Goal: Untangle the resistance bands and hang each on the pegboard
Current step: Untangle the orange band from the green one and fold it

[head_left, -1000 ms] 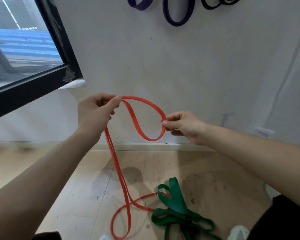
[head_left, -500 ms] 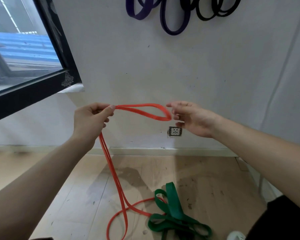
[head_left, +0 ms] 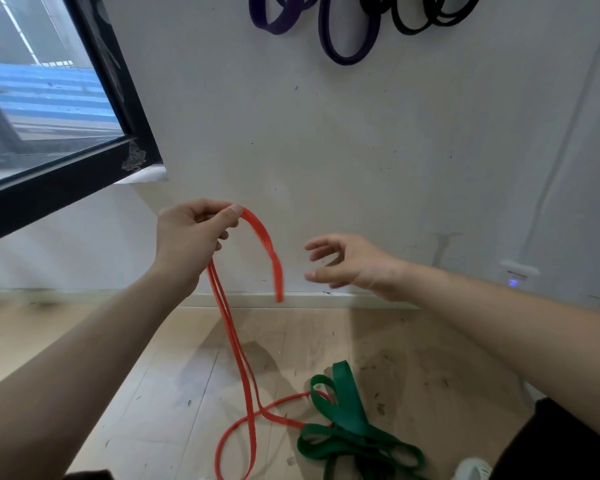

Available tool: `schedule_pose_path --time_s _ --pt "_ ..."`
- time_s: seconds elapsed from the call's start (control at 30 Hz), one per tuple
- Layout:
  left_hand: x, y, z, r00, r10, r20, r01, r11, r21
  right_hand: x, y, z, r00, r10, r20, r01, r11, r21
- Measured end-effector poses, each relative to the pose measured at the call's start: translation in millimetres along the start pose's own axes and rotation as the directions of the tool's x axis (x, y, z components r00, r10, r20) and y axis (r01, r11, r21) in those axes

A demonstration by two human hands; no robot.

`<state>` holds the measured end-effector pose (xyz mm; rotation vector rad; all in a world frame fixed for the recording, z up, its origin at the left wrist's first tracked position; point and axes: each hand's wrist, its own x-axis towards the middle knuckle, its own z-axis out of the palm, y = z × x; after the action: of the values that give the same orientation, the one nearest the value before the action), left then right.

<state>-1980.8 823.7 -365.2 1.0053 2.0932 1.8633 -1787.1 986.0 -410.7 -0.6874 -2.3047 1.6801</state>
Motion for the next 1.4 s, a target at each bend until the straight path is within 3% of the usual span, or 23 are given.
schedule_pose_path --time_s 0.07,0.2,0.43,0.5,0.6,0.73,0.83,0.9,1.07,1.4 --pt "-1.1 2.7 2.4 1.000 0.015 0.000 -0.015 1.000 -0.016 -0.3 1.2 9.1 0.996 0.022 0.090 -0.021 1.000 -0.016" --pt "-2.9 9.1 4.8 0.999 0.031 -0.011 -0.032 0.997 -0.072 -1.3 2.9 17.3 0.996 0.017 0.085 -0.008 0.994 -0.105" --pt "0.0 10.3 -0.1 0.996 0.024 -0.081 -0.031 0.995 -0.090 4.8 6.0 14.3 0.989 0.062 0.134 -0.063 0.998 0.003" --pt "2.5 7.2 -5.0 0.995 0.011 -0.104 -0.020 0.996 -0.083 4.6 8.4 8.7 0.995 0.057 0.082 -0.059 0.998 0.031" --pt "4.1 2.2 -9.6 0.993 -0.003 -0.114 -0.006 0.997 -0.074 6.4 9.7 0.9 0.994 -0.013 -0.109 0.022 0.996 0.082" --pt "4.8 -1.2 -9.8 0.993 -0.024 -0.113 0.017 0.998 -0.060 11.8 9.0 -11.9 0.920 -0.069 -0.385 0.130 0.983 0.133" --pt "6.2 -2.8 -9.6 0.992 -0.038 -0.120 0.031 0.998 -0.062 10.1 2.0 -21.4 0.897 -0.076 -0.436 0.204 0.945 0.255" --pt "7.5 -3.9 -10.8 0.990 -0.054 -0.132 0.046 0.997 -0.062 7.7 -1.8 -27.7 0.902 -0.085 -0.423 0.243 0.910 0.336" --pt "8.2 -8.3 -12.4 0.988 -0.093 -0.121 0.086 0.994 -0.062 2.0 -9.0 -42.7 0.931 0.005 -0.365 0.172 0.875 0.452" --pt "10.4 -11.4 -10.0 0.989 -0.130 -0.066 0.122 0.987 -0.108 -7.7 -22.4 -60.5 0.998 -0.050 0.027 0.019 0.740 0.672"
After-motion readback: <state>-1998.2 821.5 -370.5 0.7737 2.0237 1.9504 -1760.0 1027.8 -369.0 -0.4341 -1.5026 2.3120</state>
